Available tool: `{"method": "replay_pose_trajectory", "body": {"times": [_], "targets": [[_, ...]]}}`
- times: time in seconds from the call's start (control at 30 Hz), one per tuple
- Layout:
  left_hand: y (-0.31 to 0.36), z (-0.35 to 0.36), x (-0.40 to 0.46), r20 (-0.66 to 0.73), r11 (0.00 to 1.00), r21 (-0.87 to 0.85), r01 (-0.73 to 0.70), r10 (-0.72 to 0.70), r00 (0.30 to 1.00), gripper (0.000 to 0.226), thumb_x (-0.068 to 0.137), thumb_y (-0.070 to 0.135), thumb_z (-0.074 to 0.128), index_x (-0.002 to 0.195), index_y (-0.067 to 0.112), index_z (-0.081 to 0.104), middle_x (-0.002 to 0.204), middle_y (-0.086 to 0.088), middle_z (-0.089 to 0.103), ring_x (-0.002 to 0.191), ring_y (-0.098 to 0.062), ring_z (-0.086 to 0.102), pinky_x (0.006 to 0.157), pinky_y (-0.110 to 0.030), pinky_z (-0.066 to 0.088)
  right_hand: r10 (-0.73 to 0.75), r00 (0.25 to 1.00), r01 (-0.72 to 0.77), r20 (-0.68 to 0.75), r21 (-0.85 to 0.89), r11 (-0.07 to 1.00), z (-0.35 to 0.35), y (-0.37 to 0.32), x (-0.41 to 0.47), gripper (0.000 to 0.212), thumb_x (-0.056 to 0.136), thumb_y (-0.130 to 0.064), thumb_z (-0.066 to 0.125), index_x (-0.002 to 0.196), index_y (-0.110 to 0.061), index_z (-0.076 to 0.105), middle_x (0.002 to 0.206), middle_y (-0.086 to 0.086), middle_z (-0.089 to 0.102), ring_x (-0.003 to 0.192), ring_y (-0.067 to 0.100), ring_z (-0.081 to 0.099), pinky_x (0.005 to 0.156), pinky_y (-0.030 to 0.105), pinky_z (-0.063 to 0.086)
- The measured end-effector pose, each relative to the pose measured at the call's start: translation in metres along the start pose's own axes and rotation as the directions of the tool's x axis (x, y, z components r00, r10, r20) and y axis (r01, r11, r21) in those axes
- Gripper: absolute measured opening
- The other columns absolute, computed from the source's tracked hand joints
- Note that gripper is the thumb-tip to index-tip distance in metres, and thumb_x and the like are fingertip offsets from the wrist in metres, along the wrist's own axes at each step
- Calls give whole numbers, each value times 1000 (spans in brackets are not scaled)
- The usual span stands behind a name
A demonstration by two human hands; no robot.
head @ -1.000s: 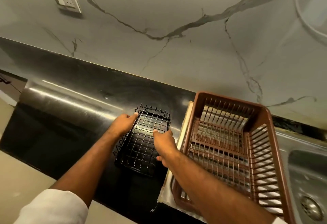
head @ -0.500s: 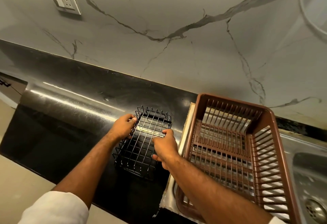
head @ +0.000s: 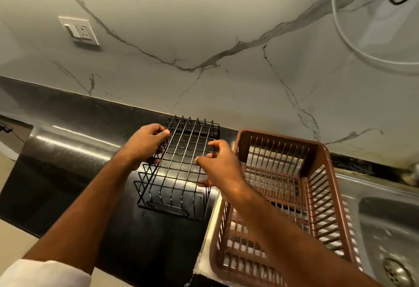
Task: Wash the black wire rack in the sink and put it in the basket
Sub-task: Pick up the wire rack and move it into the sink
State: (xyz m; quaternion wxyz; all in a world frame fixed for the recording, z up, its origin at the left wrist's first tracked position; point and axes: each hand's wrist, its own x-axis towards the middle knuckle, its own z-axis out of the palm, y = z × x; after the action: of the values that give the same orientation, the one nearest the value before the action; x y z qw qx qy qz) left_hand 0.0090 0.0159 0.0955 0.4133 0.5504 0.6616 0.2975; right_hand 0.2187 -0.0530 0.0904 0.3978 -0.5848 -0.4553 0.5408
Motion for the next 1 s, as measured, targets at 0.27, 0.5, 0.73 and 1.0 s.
{"method": "replay_pose_trajectory", "body": {"times": [0.27, 0.5, 0.73, 1.0], "targets": [[83, 63, -32, 118, 988, -124, -88, 102, 988, 23, 104, 35, 55, 109, 15, 67, 90, -4, 61, 73, -15, 58, 50, -27, 54, -120, 984, 109, -128, -90, 990, -106, -23, -33, 43, 88, -19, 69, 128, -21, 54, 107, 9, 65, 91, 24, 70, 57, 35, 63], [138, 160, -63, 273, 968, -229, -101, 163, 948, 19, 105, 30, 55, 101, 14, 65, 76, -1, 65, 56, -11, 59, 47, -27, 49, -167, 953, 118, -254, -196, 973, -220, -8, -71, 44, 85, -25, 72, 126, -22, 57, 109, 5, 64, 85, 14, 68, 49, 15, 51], [179, 277, -104, 326, 967, -238, -95, 172, 929, 24, 104, 31, 57, 102, 10, 68, 81, -5, 65, 61, -14, 55, 46, -27, 48, -121, 956, 84, -267, -144, 986, -343, 24, -121, 38, 89, -19, 71, 125, -22, 57, 104, 3, 67, 77, 11, 68, 51, 23, 54], [209, 401, -162, 384, 958, -287, 3, 112, 916, 35, 103, 42, 54, 116, 13, 67, 93, -10, 63, 68, -16, 59, 46, -27, 50, -101, 953, 41, -285, -209, 977, -467, 74, -171, 37, 90, -19, 72, 124, -24, 56, 102, -1, 66, 81, 15, 70, 56, 27, 59]]}}
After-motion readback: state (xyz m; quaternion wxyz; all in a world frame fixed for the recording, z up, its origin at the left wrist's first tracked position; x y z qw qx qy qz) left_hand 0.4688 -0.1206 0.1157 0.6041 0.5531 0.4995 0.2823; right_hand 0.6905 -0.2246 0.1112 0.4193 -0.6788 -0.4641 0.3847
